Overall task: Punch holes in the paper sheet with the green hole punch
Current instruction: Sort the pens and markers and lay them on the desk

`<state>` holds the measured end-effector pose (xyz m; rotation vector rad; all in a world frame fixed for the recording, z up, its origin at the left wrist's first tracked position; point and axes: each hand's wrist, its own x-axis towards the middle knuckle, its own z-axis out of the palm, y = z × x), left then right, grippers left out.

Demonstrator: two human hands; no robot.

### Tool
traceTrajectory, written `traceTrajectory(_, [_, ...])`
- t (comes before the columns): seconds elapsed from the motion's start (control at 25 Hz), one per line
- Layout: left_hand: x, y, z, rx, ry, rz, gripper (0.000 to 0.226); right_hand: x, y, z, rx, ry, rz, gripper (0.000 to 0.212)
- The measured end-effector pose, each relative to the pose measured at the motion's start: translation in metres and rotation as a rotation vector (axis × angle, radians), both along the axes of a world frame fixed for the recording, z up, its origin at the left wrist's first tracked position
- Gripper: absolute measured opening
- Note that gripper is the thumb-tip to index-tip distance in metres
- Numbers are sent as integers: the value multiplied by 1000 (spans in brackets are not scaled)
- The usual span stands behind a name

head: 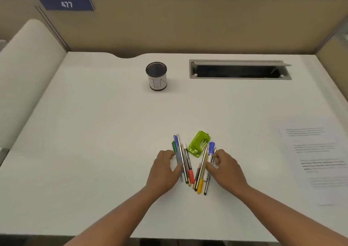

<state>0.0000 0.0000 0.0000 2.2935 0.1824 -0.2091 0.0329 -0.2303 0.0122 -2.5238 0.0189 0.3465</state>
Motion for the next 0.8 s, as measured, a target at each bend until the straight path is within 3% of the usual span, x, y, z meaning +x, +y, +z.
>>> traceTrajectory(0.24, [-18, -6, -13, 30, -38, 33, 34, -2, 1, -8, -94, 110, -89, 49])
traceTrajectory(0.44, [-22, -9, -14, 34, -65, -14, 20, 8, -2, -6, -94, 209, -101, 34])
traceTrajectory(0.8, [-21, -13, -10, -6, -85, 36, 27, 13, -10, -2, -298, 258, 49, 26])
